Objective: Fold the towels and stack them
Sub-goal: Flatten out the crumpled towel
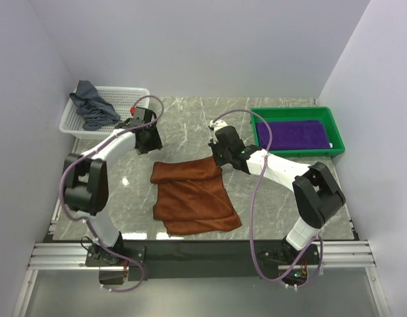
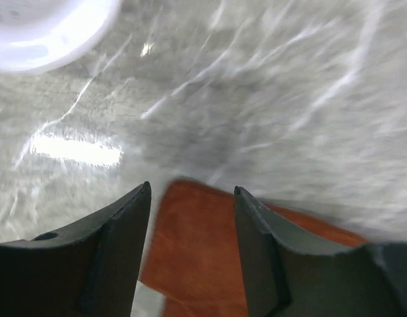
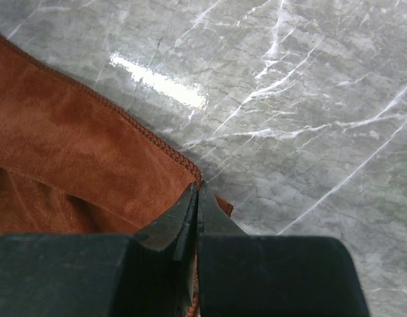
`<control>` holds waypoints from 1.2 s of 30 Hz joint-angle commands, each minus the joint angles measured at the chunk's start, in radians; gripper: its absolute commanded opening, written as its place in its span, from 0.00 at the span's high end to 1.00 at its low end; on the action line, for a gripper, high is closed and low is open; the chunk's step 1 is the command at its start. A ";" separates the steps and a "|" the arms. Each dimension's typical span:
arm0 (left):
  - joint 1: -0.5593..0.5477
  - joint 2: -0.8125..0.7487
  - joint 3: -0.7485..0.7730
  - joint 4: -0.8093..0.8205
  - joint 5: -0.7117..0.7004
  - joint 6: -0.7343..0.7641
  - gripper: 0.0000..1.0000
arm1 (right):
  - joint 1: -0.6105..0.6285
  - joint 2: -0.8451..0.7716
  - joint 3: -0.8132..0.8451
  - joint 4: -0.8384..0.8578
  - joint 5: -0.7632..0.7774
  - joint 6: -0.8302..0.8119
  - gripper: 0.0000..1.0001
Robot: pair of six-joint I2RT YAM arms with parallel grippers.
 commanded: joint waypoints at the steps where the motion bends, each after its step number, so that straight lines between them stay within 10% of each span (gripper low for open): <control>1: 0.017 0.077 0.036 -0.081 0.103 0.167 0.42 | -0.010 -0.012 0.037 0.017 -0.022 -0.012 1.00; 36: -0.055 0.226 -0.016 -0.079 -0.029 0.231 0.51 | -0.010 -0.119 -0.078 0.063 -0.150 0.028 1.00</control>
